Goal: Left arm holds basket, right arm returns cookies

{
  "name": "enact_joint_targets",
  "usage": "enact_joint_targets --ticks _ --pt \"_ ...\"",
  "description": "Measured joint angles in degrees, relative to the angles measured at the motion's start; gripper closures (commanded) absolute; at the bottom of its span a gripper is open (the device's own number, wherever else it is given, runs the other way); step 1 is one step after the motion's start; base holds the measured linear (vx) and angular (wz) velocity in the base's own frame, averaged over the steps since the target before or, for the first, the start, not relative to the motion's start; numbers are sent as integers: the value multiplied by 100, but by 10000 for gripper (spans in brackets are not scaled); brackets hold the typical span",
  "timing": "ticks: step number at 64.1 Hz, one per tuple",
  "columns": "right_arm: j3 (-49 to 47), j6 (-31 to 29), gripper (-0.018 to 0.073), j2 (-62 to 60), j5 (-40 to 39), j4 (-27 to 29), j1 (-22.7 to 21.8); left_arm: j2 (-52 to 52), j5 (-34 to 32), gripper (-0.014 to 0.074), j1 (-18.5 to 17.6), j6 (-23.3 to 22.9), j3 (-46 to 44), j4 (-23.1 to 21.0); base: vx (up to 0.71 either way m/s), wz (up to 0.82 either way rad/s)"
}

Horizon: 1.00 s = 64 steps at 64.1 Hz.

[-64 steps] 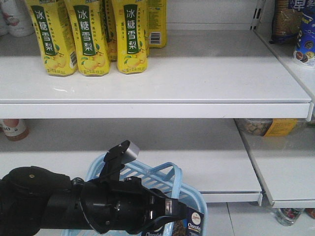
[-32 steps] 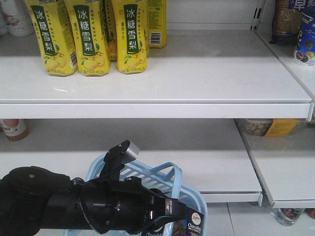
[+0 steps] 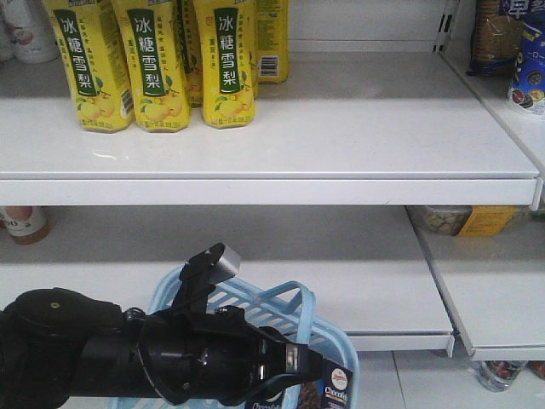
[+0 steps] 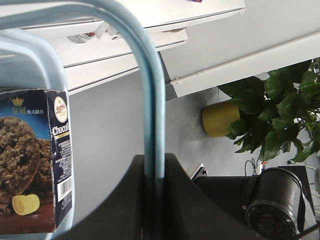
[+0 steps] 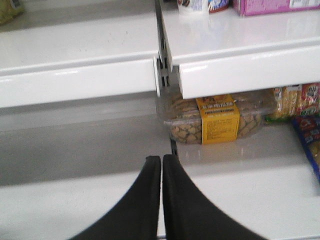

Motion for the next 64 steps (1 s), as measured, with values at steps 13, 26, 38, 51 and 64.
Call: enact_joint_targets --ticks 13,26,38,51,64 --pt "0 21 558 263 -25 332 0 0 0 603 0 0 0 0 0 0" --pt "0 21 456 263 -53 339 0 0 0 603 0 0 0 0 0 0" --pt "0 21 279 263 -53 339 0 0 0 603 0 0 0 0 0 0" --pt "0 21 192 263 -30 423 14 0 0 603 0 0 0 0 0 0" --pt "-2 21 192 263 348 659 405 0 0 603 0 0 0 0 0 0"
